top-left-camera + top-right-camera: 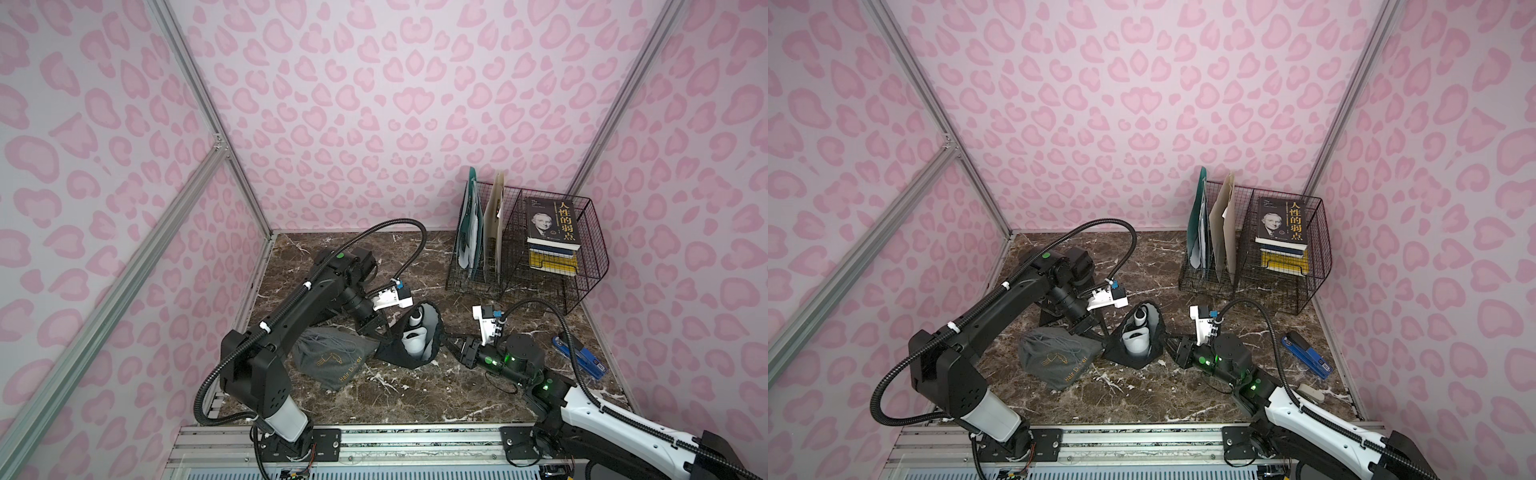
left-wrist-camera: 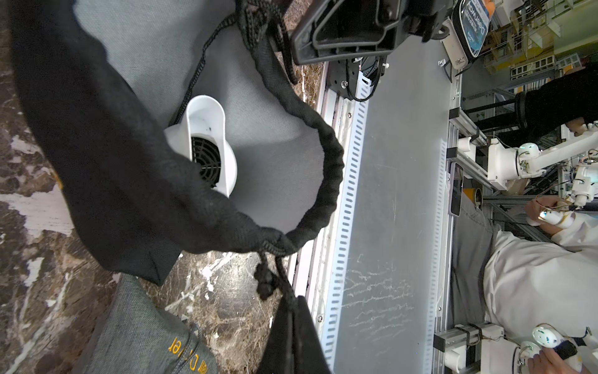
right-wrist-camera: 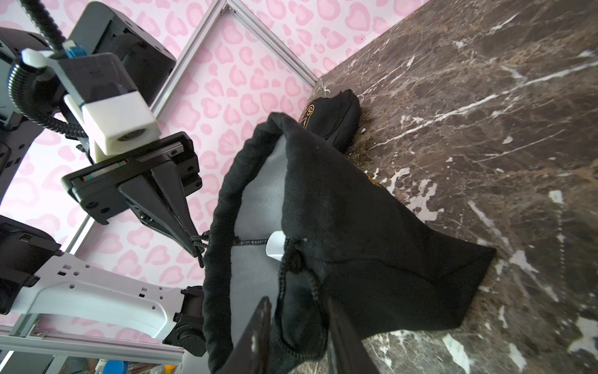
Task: Pack away hair dryers
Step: Pull the drawstrings on both sides of the drawstring bag.
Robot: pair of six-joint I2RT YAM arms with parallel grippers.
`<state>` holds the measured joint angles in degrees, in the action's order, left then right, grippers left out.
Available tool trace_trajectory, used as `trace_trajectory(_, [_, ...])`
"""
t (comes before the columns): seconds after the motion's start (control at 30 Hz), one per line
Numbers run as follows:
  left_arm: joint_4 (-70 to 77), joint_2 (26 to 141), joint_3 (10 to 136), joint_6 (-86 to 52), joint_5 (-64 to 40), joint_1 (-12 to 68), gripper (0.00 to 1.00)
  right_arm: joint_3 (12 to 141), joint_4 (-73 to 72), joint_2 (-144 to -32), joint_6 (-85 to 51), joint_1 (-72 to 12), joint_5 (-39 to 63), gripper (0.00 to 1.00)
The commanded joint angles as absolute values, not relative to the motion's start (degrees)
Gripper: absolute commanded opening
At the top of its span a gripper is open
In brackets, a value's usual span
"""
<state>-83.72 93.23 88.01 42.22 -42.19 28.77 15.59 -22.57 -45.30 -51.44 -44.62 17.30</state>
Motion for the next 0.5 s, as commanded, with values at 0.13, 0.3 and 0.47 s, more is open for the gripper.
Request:
trace_trajectory(0.13, [-84.32, 92.64, 88.15, 43.48, -43.2, 28.74, 0.02, 15.47, -25.44, -45.26, -52.13, -44.65, 18.46, 0.08])
trace_trajectory(0.3, [-84.61, 92.59, 88.74, 43.85, -42.22, 28.74, 0.02, 16.6, -19.45, -40.86, -50.83, -44.65, 15.9, 0.0])
trace_trajectory(0.47, [-85.17, 92.42, 89.95, 44.38, -40.89, 28.74, 0.02, 17.97, -11.76, -36.45, -49.72, -44.13, 13.17, 0.0])
